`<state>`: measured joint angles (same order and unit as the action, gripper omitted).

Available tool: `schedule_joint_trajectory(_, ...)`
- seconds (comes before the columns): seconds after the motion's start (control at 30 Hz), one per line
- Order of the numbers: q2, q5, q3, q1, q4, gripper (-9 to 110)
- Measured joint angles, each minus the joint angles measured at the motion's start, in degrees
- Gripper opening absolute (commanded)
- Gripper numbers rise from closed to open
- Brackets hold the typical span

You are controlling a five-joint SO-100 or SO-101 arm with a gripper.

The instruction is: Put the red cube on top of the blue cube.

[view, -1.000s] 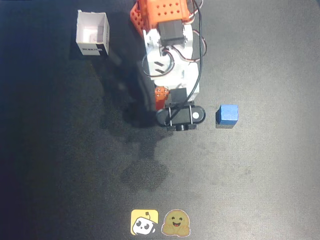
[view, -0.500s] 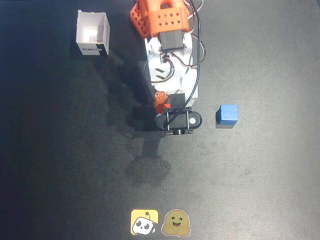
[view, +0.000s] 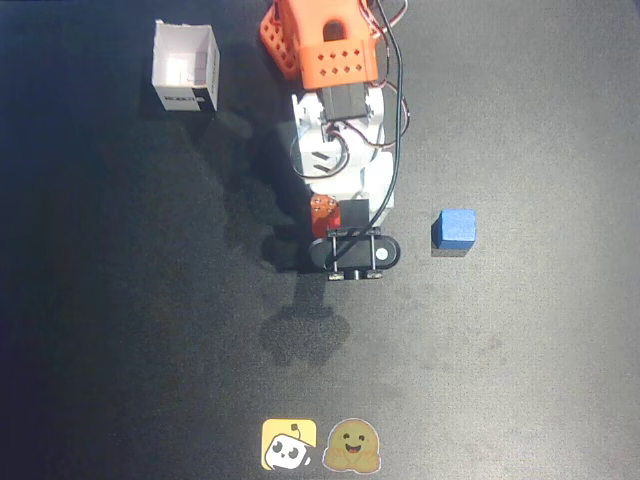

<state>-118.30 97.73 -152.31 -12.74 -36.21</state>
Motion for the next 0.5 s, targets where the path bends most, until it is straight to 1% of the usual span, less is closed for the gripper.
schedule_joint_trajectory(0.33, 0.0, 2.29, -2.29, 0.0, 0.97, 15)
schedule_joint_trajectory(0.5, 0.35, 3.16, -2.72, -0.26, 1.58, 11)
